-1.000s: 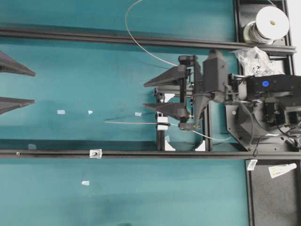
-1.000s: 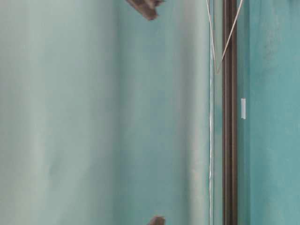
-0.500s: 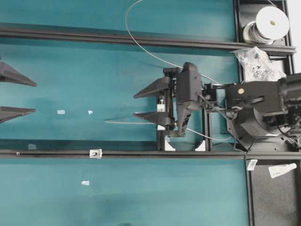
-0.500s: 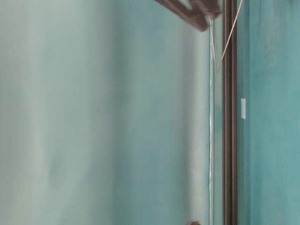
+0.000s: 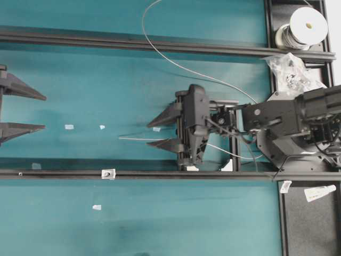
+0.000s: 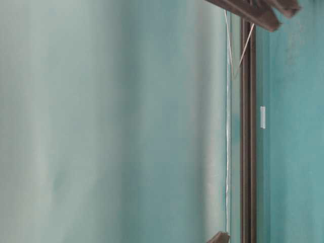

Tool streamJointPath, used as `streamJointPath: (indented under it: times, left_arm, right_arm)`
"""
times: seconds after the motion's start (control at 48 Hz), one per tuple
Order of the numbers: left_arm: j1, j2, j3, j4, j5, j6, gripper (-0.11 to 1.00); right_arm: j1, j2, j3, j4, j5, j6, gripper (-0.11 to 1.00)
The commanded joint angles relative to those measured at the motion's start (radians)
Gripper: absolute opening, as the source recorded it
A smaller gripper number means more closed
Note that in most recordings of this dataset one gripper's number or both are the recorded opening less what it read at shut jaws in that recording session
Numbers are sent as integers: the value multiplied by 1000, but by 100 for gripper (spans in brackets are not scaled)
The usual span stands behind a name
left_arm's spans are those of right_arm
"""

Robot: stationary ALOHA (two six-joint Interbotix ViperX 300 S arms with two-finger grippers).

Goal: Insert the wire through the hole in the metal fitting.
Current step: 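Lower the right gripper and grasp the silver wire end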

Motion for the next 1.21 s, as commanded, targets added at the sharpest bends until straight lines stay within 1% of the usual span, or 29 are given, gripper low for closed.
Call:
streamJointPath:
  times: [0.0,0.063,0.292,0.521,0.604,0.688,0.792,0.875,1.188]
  left_arm:
    - [-3,-6,-14,3,-9,-3,88]
    - [-3,-5,-14,3,-9,-3,88]
    - [-2,-5,-12,3,-8,-6,88]
    - [-3,-5,-15,3,-8,-6,88]
    - [-3,-6,-15,3,-8,-8,88]
    - [-3,-5,-15,3,-5,-8,88]
    - [-3,-5,-15,3,-3,-8,88]
    - [-3,-5,-15,3,-3,-8,88]
    - [-3,-5,-14,3,-2,-8,88]
  right_arm:
    - [5,21,-29,-2,-12,6,54]
    - [5,49,-41,-2,-12,12,52]
    - [5,109,-66,5,-8,15,52]
    - [5,114,-67,8,-6,17,52]
    - [5,114,-66,14,2,18,50]
    - [5,114,-66,23,28,20,46]
    - [6,114,-74,26,74,20,45]
    - [5,114,-75,26,89,20,45]
    - [5,114,-75,26,87,20,45]
